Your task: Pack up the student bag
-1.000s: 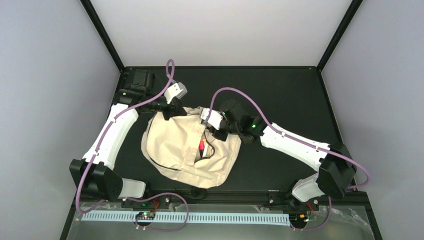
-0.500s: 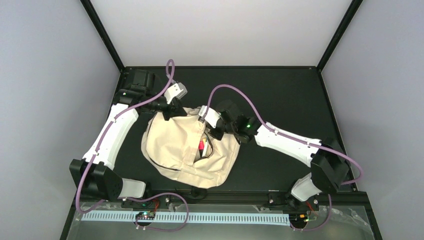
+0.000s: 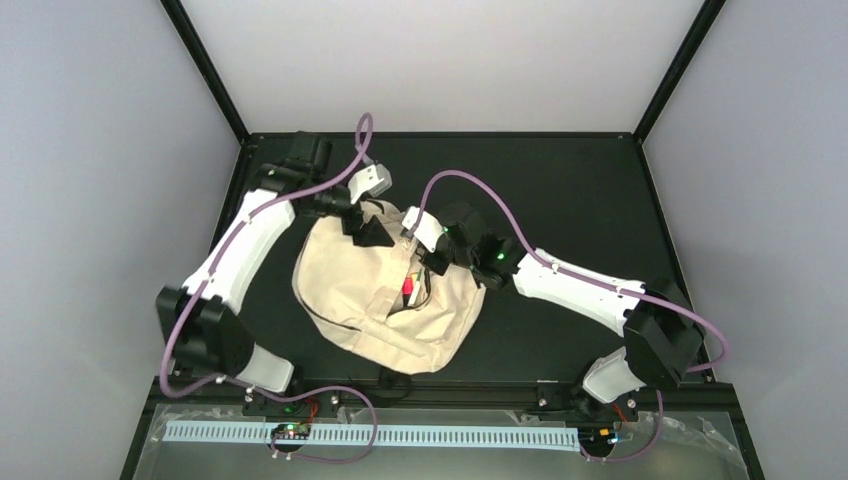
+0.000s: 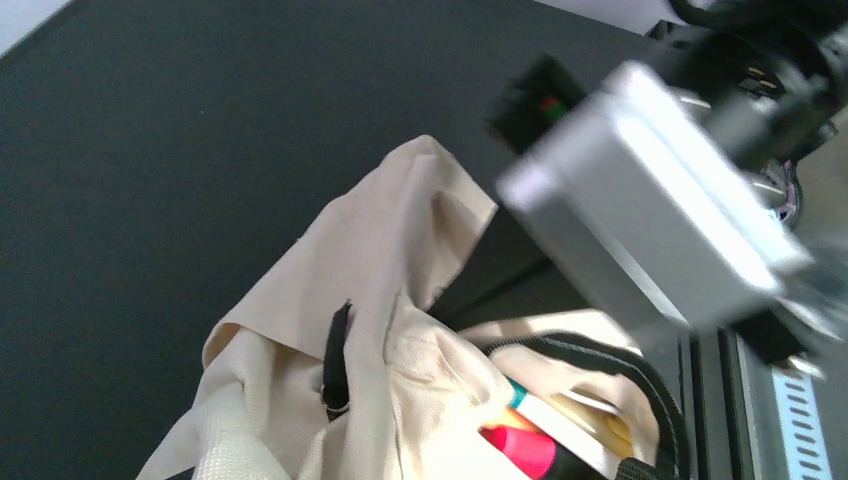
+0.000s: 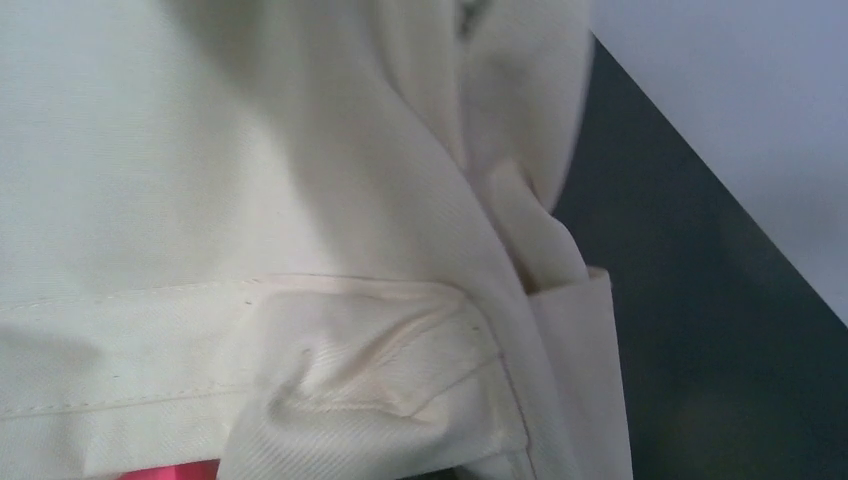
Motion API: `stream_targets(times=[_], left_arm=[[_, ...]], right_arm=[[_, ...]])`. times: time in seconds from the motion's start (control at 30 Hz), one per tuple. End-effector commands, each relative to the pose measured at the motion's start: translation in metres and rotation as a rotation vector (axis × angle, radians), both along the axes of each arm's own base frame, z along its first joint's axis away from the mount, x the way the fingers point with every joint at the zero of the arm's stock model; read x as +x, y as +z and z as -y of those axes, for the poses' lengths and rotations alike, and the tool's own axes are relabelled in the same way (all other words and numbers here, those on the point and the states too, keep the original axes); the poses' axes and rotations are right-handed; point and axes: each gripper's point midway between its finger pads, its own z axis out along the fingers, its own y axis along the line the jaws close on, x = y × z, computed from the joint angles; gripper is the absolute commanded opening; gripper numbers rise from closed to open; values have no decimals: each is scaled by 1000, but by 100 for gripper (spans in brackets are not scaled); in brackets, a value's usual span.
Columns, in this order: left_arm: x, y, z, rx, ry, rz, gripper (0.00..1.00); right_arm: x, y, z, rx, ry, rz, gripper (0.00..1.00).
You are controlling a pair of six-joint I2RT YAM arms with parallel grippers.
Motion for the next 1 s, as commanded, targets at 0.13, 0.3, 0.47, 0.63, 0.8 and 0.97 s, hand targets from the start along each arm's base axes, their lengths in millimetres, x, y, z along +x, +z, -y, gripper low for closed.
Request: stream_targets(times=[0.13,0.3,0.47,0.63,0.8,0.97], left_arm=[[70,-26,40,-74,-152,-168,99],[80,-62,46,-56,-259,-167,98],[71,-99,47,-30,-317,-124,97],[97,-105,35,20,-194,-162,60],[98,-92,1,3,-81,-137,24],[127,-57,-56,-68,270,-115,2]], right_arm=[[-1,20,-15,81,126,131,1],[3,19,-6,92,101,120,1],[9,11,7,77,46,101,1],[49,8,38,56,-138,72,1],[99,10,52,1,-268,80,1],[149,21,40,4,-331,76,1]])
